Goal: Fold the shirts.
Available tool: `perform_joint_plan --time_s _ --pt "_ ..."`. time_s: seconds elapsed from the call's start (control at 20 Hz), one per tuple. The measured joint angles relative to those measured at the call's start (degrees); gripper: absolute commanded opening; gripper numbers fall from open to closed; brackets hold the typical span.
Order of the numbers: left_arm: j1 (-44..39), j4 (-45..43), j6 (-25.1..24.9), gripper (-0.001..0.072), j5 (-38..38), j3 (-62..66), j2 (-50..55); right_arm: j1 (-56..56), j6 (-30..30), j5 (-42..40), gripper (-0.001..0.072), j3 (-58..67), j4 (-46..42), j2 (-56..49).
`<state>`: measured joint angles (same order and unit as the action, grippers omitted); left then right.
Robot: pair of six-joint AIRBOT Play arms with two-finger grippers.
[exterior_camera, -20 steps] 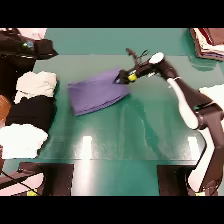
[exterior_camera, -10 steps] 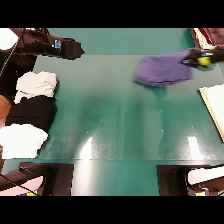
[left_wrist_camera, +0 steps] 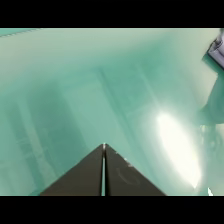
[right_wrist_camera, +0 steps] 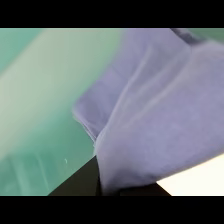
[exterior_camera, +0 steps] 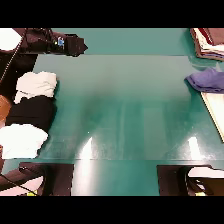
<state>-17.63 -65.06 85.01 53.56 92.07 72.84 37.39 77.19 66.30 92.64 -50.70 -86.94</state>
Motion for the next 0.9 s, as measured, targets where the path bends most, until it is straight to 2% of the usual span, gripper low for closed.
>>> perform_joint_plan --time_s 0.2,0.45,0.9 --pt "0.00 -0.02 0.20 0.0023 -0.07 0.00 0.00 1.64 -0.04 0.87 0.0015 6.34 1.07 0.28" --pt "0.00 -0.04 0.20 0.0023 -0.09 0.00 0.00 2.16 -0.07 6.25 0.0015 12.76 -0.57 0.37" --pt "0.00 -0.31 0.04 0.0023 -0.02 0.00 0.00 7.37 1.18 17.64 0.0020 12.09 -8.00 2.21"
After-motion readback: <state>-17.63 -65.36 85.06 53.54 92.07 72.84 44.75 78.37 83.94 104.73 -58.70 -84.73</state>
